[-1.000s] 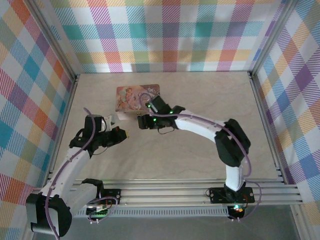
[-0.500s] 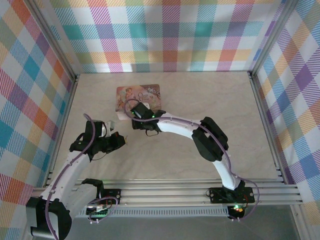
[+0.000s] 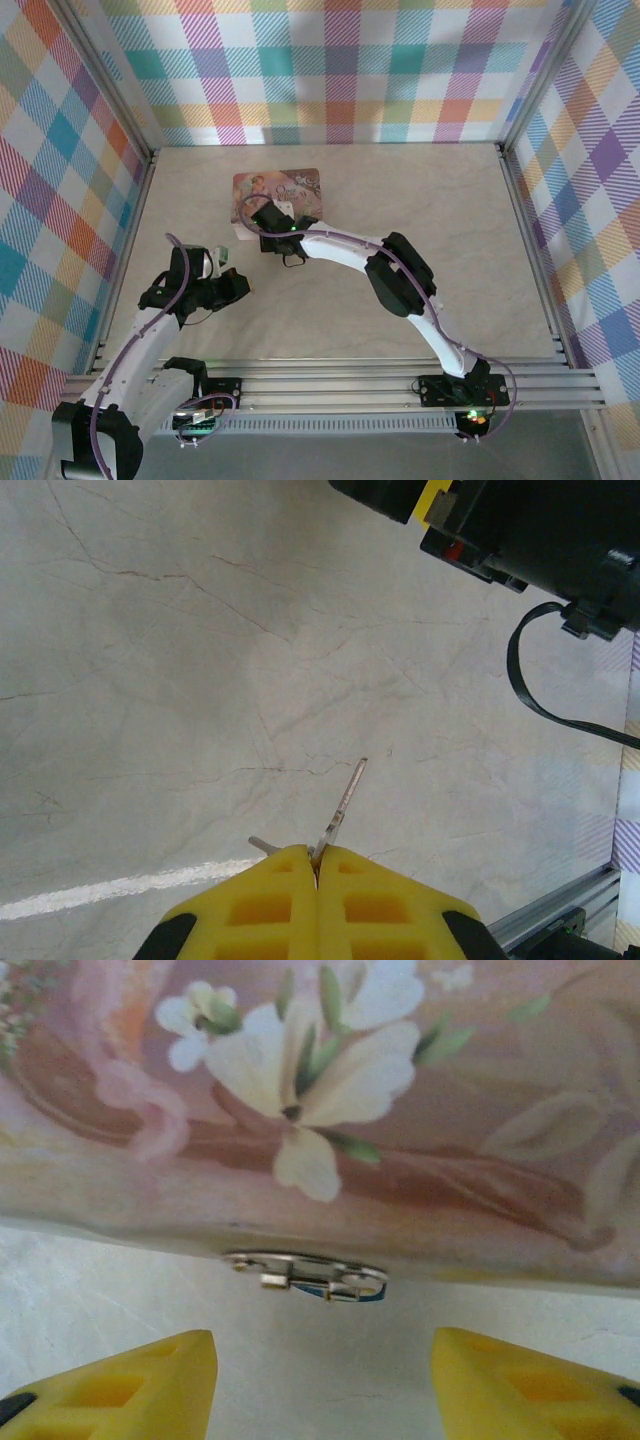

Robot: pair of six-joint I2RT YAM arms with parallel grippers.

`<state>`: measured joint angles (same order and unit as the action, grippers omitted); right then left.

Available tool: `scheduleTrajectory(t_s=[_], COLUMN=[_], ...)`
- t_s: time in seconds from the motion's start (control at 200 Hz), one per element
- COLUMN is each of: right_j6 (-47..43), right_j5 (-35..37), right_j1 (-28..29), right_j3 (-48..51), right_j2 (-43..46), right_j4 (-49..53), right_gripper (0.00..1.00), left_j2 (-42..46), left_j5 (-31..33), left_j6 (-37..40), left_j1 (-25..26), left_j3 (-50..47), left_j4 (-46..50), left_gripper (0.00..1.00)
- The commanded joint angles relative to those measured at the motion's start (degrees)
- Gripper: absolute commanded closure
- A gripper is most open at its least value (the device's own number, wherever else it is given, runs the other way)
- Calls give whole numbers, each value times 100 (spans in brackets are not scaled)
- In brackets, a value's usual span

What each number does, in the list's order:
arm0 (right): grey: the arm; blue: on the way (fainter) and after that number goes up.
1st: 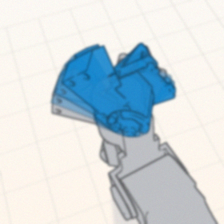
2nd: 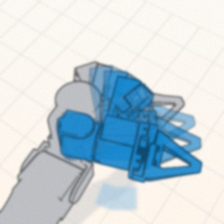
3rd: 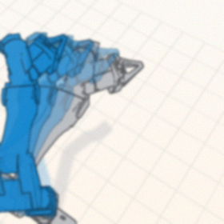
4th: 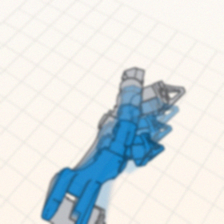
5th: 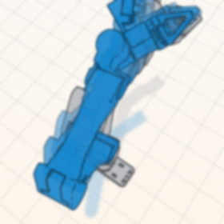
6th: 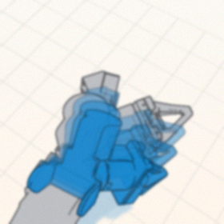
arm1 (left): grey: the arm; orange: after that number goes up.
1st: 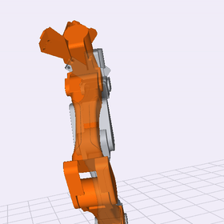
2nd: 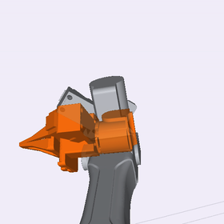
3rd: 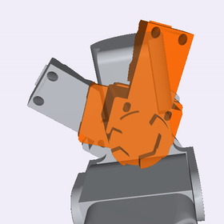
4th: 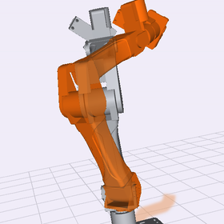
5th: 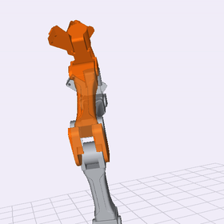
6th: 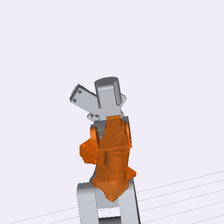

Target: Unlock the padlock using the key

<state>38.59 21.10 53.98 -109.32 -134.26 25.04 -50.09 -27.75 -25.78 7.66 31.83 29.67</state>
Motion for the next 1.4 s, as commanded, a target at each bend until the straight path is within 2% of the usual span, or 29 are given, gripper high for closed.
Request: scheduleTrajectory(t_s=[0.0,0.77,1.0,1.135,1.395], right_j6=[79,-164,-590,-969,-1463], right_j5=[149,223,178,-16,-481], right_j1=[-19,-238,-247,-246,-256], right_j3=[-166,-327,-373,-282,196], right_j2=[-74,-356,-331,-216,313], right_j4=[86,13,-119,-235,-200], right_gripper=[42,48,61,73,88], left_j2=[62,385,364,315,298], left_j5=[-38,58,75,71,24], left_j6=[-24,-65,-60,-54,-45], left_j1=[-54,-54,-54,-54,-54], left_j3=[-52,-89,-99,-100,-163], left_j4=[-74,11,4,-12,-306], left_gripper=[100,100,100,100,100])
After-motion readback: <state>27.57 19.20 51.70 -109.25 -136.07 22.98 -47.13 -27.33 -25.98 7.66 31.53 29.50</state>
